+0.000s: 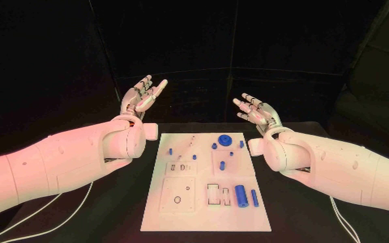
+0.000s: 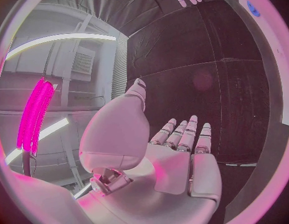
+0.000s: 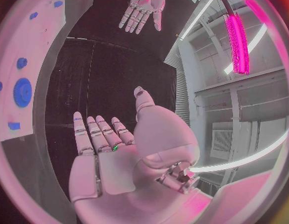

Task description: Assemble the parts on the task board

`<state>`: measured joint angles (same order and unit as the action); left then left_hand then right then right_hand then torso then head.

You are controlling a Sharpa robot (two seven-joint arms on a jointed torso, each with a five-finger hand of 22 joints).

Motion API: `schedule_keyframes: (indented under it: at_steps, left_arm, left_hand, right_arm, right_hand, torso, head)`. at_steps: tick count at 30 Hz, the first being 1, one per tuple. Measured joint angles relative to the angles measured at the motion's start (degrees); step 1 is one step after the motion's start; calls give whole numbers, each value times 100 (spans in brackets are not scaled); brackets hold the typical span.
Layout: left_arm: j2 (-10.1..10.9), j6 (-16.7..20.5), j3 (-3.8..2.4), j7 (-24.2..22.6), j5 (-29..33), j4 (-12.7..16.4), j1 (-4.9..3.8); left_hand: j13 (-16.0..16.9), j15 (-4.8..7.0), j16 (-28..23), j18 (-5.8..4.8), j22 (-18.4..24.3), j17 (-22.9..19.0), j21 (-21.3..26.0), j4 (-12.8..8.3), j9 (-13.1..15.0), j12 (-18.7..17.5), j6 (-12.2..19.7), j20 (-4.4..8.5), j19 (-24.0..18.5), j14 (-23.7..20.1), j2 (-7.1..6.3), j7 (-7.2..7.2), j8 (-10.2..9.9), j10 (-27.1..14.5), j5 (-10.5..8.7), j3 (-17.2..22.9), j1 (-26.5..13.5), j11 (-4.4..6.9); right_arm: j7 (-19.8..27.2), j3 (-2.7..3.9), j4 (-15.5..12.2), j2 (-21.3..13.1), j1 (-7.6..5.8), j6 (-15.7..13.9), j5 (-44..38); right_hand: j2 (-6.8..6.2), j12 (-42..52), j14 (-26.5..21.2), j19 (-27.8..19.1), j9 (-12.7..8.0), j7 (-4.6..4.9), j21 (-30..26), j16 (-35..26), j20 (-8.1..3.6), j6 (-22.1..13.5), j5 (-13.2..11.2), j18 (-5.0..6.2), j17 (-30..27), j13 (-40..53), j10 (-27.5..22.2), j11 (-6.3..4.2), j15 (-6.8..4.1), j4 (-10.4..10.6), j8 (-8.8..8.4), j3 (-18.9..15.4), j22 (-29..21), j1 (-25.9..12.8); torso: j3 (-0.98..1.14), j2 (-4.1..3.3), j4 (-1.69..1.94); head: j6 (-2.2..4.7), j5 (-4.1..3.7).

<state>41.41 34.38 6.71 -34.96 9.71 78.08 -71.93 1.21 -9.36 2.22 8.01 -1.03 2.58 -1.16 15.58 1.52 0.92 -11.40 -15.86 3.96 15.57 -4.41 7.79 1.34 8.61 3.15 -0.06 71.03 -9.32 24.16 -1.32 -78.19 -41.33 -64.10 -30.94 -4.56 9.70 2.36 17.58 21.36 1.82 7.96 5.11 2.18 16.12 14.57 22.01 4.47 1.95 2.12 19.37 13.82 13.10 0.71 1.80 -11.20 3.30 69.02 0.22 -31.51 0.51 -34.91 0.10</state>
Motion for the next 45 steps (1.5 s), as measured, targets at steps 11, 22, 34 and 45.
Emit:
schedule_keyframes:
  at_steps: [11,22,34,45]
  left_arm:
    - [-7,-421,15,-222,241,-148,-4]
    - [101,-864,20,-204,208,-146,17]
    - [337,-1264,19,-67,120,532,52]
    - [655,-1379,20,-5,113,1143,54]
  left_hand:
    - [55,-263,211,87,-125,111,-234,-79,32,85,-314,-109,477,672,270,22,23,503,0,-77,349,-373]
    - [246,-304,745,-55,-601,336,-1375,-654,199,552,-2204,-71,3055,2839,639,178,379,3195,0,-286,629,-470]
    - [246,-126,816,172,-611,319,-1556,-927,189,576,-2767,-52,3632,3508,805,283,377,3829,0,-389,660,-367]
    - [245,-100,816,173,-608,308,-1572,-982,185,575,-2803,-74,3693,3533,828,286,333,3849,0,-411,683,-347]
  right_arm:
    - [-339,-29,568,78,-120,887,-620]
    - [-528,-26,679,-30,-230,988,-2117]
    - [-929,-26,642,15,-331,1116,-4126]
    - [-1820,-23,416,58,-528,1233,-6107]
  right_hand:
    - [11,266,2353,1538,139,146,589,338,34,1787,-433,329,136,121,2259,-78,-137,-767,302,252,189,767]
    - [-27,334,3968,2669,185,391,1116,544,-171,3289,-681,491,182,134,3575,-326,-472,-1350,414,385,310,994]
    - [-27,334,5406,3668,204,314,1831,865,-607,4075,-681,490,401,170,4635,-636,-913,-1639,414,374,578,994]
    - [-108,162,6637,4608,204,153,3251,1883,-1072,4382,-515,490,1245,168,5004,-841,-1311,-1725,262,270,1321,893]
  torso:
    - [-1,-38,1]
    - [1,-194,-30]
    - [7,-475,10]
    - [-17,-757,-12]
  head:
    - [-75,-27]
    - [-37,-74]
    - [2,-126]
    - [43,-174]
